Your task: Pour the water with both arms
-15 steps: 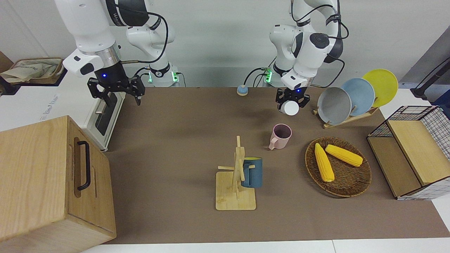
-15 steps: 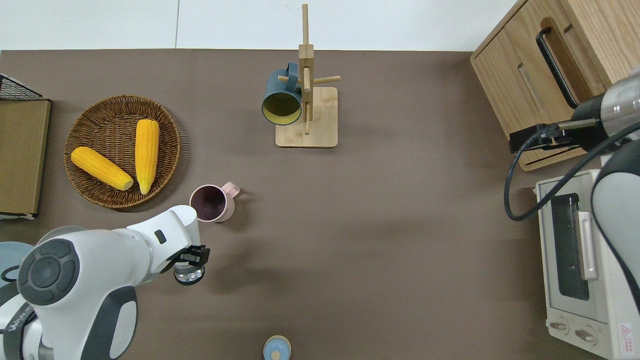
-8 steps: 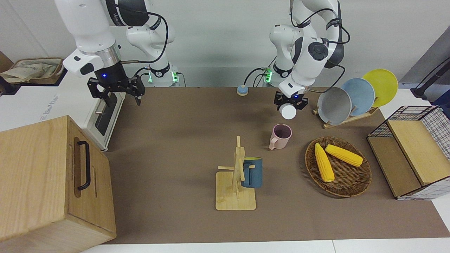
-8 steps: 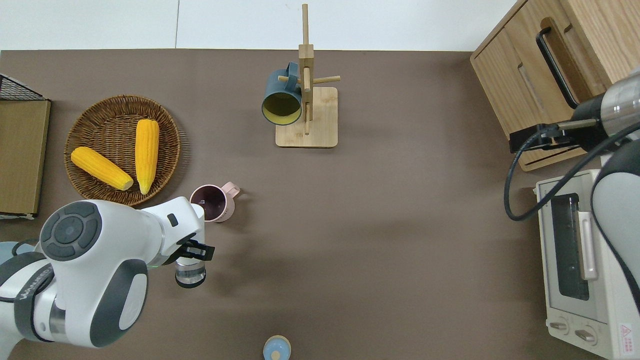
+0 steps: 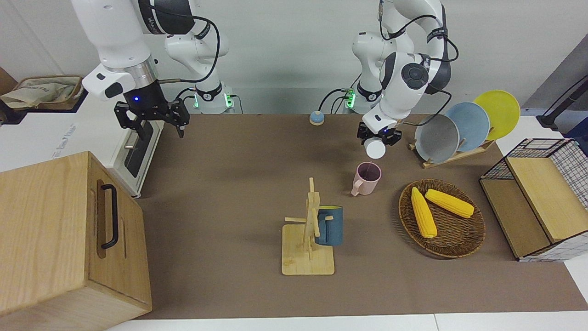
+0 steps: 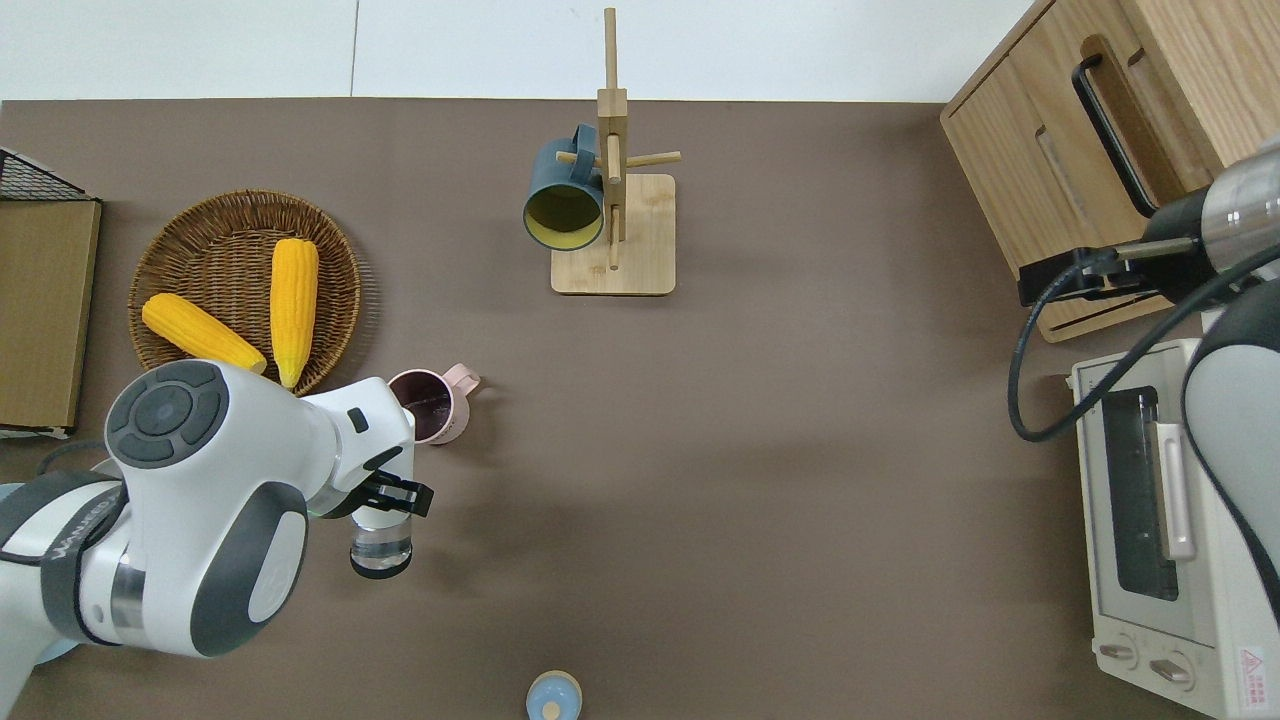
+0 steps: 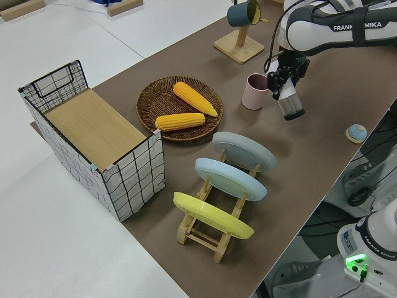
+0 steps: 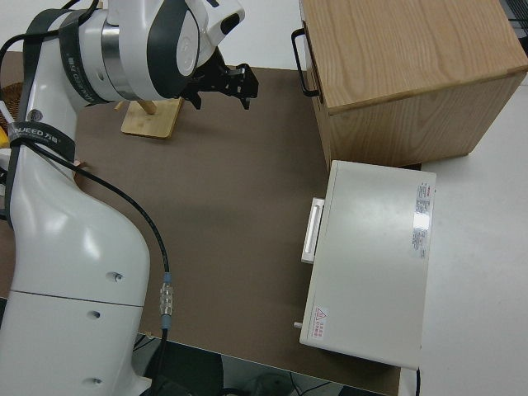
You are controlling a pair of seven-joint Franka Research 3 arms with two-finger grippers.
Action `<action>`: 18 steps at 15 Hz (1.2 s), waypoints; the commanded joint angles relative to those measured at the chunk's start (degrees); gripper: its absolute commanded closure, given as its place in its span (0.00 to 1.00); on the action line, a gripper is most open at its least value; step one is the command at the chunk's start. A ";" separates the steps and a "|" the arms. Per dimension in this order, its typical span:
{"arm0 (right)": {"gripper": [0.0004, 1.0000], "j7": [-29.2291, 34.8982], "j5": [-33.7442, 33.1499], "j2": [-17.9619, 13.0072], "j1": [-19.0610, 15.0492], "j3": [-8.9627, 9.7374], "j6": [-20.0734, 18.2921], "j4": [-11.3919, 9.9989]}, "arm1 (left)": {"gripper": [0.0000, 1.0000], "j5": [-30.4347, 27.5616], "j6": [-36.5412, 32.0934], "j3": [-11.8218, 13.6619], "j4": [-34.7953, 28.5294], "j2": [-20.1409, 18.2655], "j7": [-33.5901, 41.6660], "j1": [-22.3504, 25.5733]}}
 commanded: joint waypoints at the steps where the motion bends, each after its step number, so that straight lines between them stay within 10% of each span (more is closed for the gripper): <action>1: 0.01 -0.87 0.93 -0.44 -0.15 -0.06 -0.72 0.01 | 1.00 0.80 -2.58 0.74 2.21 0.10 -1.10 -1.15; 18: 0.01 -0.87 0.93 -0.44 -0.06 -0.15 -0.72 0.01 | 1.00 1.85 -5.74 0.74 3.97 0.54 -1.27 -1.15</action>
